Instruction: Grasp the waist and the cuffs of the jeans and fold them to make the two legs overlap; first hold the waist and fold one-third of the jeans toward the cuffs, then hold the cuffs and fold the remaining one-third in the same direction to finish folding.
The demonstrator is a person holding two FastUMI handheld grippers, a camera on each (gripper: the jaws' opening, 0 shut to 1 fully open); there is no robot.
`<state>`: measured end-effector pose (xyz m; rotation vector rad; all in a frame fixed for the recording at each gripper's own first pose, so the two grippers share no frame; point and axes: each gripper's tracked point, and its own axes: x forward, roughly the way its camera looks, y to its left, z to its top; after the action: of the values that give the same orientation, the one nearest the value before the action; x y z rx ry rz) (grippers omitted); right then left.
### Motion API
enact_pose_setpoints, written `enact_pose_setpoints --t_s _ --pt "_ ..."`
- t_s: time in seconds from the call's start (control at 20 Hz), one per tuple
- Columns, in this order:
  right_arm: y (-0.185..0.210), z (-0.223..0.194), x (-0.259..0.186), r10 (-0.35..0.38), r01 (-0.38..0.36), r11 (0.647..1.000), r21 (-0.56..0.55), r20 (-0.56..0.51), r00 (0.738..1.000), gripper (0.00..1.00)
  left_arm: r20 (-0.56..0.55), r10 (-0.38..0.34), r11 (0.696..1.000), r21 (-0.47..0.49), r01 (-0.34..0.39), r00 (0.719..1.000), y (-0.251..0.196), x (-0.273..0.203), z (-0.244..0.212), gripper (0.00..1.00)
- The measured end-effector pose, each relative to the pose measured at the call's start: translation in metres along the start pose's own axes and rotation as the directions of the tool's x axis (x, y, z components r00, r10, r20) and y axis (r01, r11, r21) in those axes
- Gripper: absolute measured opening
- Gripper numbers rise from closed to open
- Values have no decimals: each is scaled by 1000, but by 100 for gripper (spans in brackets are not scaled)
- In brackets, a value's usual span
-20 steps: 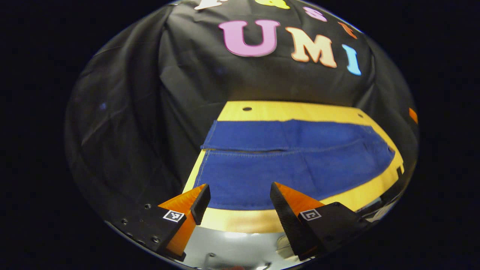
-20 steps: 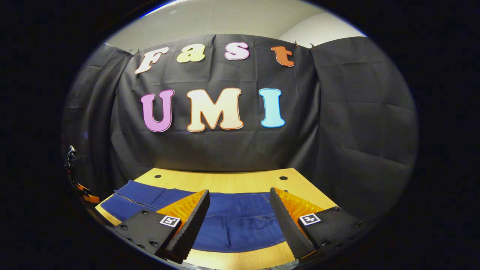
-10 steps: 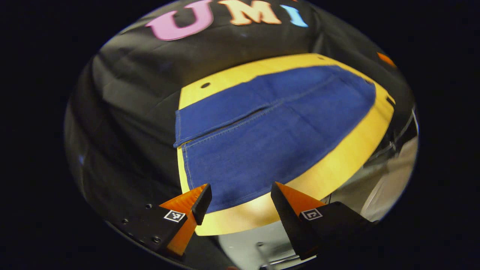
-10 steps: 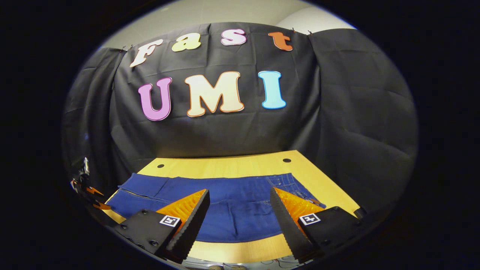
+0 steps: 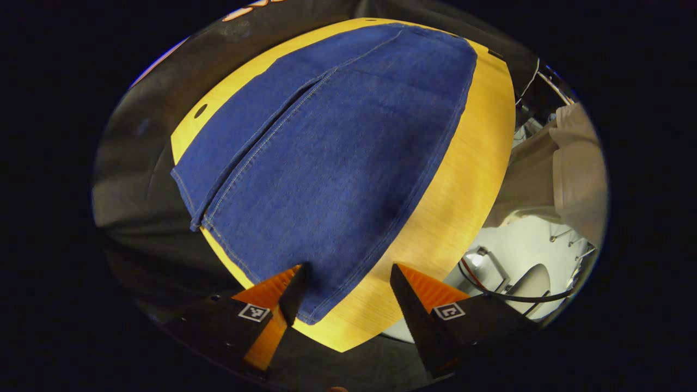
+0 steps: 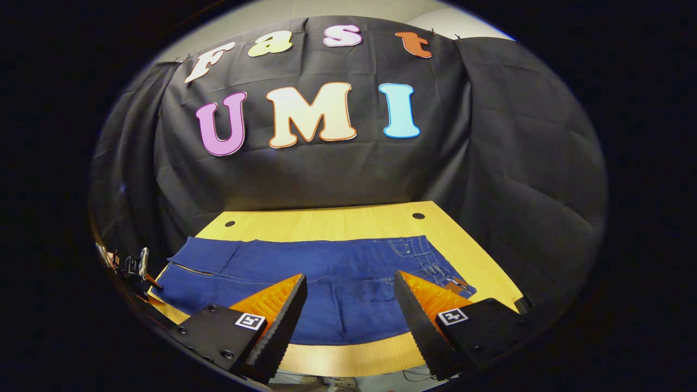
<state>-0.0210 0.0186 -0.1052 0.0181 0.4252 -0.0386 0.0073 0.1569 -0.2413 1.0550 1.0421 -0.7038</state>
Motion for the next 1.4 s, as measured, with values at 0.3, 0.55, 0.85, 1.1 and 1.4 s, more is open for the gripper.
enact_pose_setpoints --t_s 0.3,0.55,0.85,1.1,1.4 --pt "13 -13 7 24 -24 1000 -13 -40 999 99 -82 -95 995 29 98 992 -6 -4 -4 90" --pt "14 -11 10 25 -25 1000 -1 -36 999 98 -137 -135 986 78 146 981 -4 -2 -4 90" --pt "10 -11 12 17 -17 1000 21 -30 999 99 -174 -126 987 75 140 977 -7 -1 -5 90" --pt "6 -4 13 14 -15 998 63 6 1000 99 -180 -119 989 68 133 977 -5 -1 -4 90" --pt "-3 15 10 -6 -1 995 104 67 998 99 -224 -113 989 68 131 968 -7 0 -4 93"
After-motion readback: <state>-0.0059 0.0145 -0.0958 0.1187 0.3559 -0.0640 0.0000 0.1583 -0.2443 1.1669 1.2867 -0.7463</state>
